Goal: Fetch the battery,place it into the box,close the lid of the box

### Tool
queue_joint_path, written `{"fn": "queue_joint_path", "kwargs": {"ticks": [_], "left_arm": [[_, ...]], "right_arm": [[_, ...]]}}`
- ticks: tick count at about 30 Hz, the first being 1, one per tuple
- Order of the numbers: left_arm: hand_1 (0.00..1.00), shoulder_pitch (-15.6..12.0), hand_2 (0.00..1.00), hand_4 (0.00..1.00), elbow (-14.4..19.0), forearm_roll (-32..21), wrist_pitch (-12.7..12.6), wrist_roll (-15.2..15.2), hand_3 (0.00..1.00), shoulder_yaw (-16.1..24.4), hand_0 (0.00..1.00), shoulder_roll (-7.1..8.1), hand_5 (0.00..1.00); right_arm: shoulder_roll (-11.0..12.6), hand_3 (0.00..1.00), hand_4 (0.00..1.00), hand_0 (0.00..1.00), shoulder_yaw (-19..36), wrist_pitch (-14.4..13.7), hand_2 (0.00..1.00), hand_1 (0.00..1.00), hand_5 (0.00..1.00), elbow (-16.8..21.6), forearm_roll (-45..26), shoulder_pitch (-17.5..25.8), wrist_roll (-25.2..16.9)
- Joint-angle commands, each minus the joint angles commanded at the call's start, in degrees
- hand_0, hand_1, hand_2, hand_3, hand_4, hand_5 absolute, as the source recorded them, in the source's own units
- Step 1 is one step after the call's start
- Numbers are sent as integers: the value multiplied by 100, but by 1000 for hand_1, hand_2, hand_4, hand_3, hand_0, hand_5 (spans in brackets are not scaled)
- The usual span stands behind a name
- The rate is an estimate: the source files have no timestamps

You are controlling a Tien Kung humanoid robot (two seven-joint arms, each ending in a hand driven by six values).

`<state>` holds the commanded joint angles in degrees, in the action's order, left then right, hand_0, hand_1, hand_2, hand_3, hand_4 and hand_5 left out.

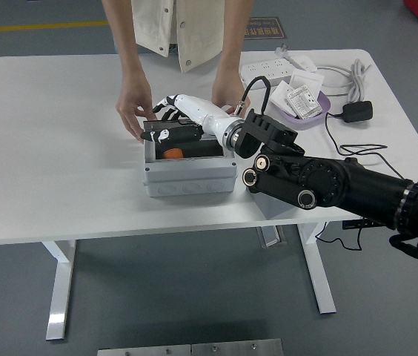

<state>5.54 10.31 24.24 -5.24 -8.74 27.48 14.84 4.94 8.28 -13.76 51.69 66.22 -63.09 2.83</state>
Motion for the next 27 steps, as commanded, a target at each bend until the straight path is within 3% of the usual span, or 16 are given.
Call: {"fn": "queue_joint_path", "kwargs": {"ticks": [18,22,27], "left_arm": [[629,-41,606,650,0,28,-6,-43,568,56,574,-42,2],[629,-39,606,650,0,32,-11,-39,568,65,574,-51,2],[630,-60,606,651,0,13,-8,-48,566,48,574,-77,2]], "right_arm": [[566,786,915,767,672,453,710,690,734,853,581,670,326],[748,786,915,767,1054,544,710,690,734,1066,828,811,376],[1076,788,915,770,1736,898,712,691,734,1536,1369,1136,556]]}}
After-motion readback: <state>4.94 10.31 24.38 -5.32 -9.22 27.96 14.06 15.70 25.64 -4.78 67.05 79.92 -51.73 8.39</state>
